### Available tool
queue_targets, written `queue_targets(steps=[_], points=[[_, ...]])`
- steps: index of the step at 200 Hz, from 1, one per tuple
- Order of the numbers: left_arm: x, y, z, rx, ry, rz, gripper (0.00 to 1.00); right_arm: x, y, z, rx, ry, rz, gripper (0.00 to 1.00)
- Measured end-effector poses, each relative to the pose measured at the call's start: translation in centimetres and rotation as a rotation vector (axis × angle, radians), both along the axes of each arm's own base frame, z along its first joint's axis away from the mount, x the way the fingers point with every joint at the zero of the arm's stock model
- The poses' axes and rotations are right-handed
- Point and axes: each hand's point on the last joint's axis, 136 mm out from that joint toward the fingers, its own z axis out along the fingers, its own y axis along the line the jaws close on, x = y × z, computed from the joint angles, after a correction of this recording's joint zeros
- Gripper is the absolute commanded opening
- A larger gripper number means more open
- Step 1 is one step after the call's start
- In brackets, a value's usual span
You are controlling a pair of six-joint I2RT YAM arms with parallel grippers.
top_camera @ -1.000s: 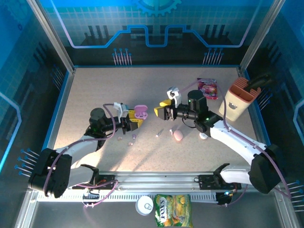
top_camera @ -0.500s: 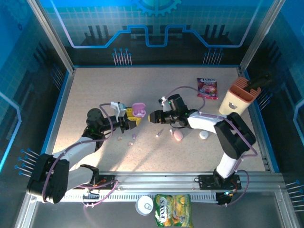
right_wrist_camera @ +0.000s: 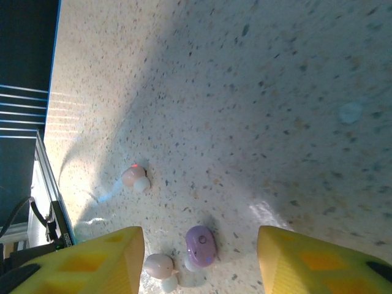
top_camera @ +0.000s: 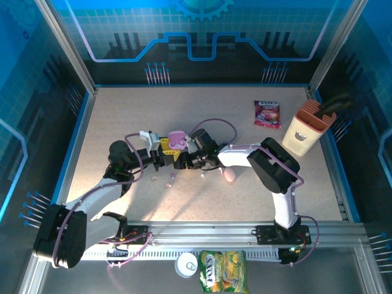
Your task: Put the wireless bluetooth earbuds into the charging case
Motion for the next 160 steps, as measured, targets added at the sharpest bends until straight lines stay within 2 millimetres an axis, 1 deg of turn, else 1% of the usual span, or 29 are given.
queue_targets(steps=[32, 49, 67, 79, 118, 160], points=[[0.0, 0.0, 0.0, 0.0, -0.002, 0.0, 0.39, -0.8, 1.4, -0.2, -0.016, 0.016, 0.032, 0.48], [0.0, 0.0, 0.0, 0.0, -0.001, 0.001, 0.39, -1.3, 1.8, -0.7, -0.03, 0.03, 0.044, 0.46], [-0.1, 0.0, -0.1, 0.0, 0.0, 0.0, 0.39, -1.8, 1.9, -1.3, -0.046, 0.048, 0.052, 0.46], [-0.1, 0.0, -0.2, 0.001, 0.005, 0.001, 0.39, -1.7, 1.9, -1.2, -0.047, 0.049, 0.051, 0.46], [-0.2, 0.1, -0.5, 0.002, 0.01, 0.001, 0.39, -2.2, 2.0, -1.4, -0.054, 0.069, 0.062, 0.35], [-0.3, 0.1, -0.2, 0.001, 0.001, 0.003, 0.39, -2.6, 2.0, -1.4, -0.054, 0.083, 0.073, 0.33]])
